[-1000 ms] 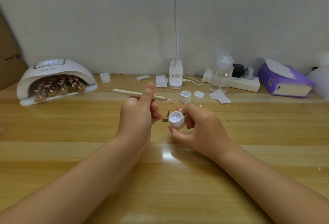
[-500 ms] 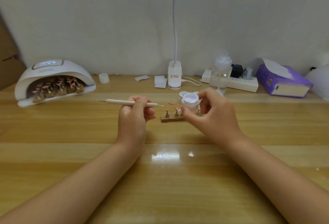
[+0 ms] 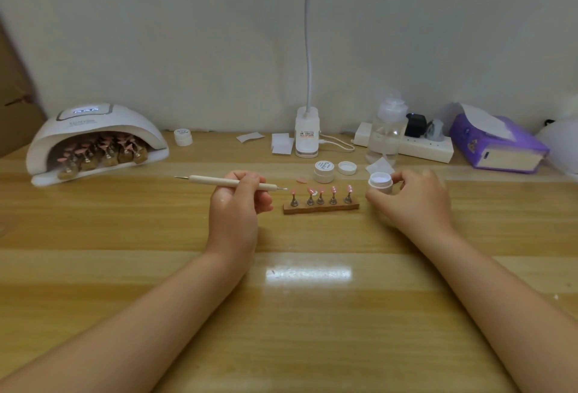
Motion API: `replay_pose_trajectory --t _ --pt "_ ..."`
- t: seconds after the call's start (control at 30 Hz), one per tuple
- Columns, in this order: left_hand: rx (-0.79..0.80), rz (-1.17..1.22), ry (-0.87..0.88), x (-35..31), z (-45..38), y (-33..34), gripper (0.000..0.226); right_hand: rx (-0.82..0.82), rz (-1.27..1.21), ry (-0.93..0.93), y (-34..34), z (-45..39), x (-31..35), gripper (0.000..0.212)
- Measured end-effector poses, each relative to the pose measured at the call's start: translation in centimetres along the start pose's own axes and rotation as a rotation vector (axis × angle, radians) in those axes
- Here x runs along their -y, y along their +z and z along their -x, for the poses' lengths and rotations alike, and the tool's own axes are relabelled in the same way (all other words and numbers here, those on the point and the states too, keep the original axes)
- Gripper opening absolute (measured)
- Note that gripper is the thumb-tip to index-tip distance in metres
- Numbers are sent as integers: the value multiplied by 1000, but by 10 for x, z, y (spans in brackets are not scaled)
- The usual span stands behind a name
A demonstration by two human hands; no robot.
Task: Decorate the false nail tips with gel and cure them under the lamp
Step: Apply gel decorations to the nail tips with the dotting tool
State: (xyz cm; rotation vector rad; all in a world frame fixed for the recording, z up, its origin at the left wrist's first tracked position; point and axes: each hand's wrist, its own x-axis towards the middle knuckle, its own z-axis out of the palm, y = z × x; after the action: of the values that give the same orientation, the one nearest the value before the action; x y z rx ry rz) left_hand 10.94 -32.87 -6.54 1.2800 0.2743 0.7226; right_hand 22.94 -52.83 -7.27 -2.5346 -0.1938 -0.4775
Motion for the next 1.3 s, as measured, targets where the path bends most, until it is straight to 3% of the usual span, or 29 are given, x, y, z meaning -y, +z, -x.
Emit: replay_pose_trajectory --t 0.5,0.67,0.73,0.8,0.87,1.03,1.13,1.3 --pt "3 -11 -2 1 1 1 25 136 65 152 -3 2 3 40" --pt "3 -9 -3 1 0 0 24 138 34 197 -6 3 7 61" --pt "5 -9 -2 1 0 1 24 -23 -30 97 -9 5 12 55" --pt "6 -9 -2 0 0 1 25 -233 -145 -133 -13 10 20 35" --pt "5 -10 0 0 0 1 24 -295 -230 -338 -16 19 32 17" --pt "-4 -5 -5 1 0 1 24 -156 -76 -480 -3 45 51 25" --pt "-9 -3 -5 1 0 1 24 -34 55 -423 6 47 52 29" --pt "1 -18 -10 2 1 1 24 114 44 -335 12 42 53 31"
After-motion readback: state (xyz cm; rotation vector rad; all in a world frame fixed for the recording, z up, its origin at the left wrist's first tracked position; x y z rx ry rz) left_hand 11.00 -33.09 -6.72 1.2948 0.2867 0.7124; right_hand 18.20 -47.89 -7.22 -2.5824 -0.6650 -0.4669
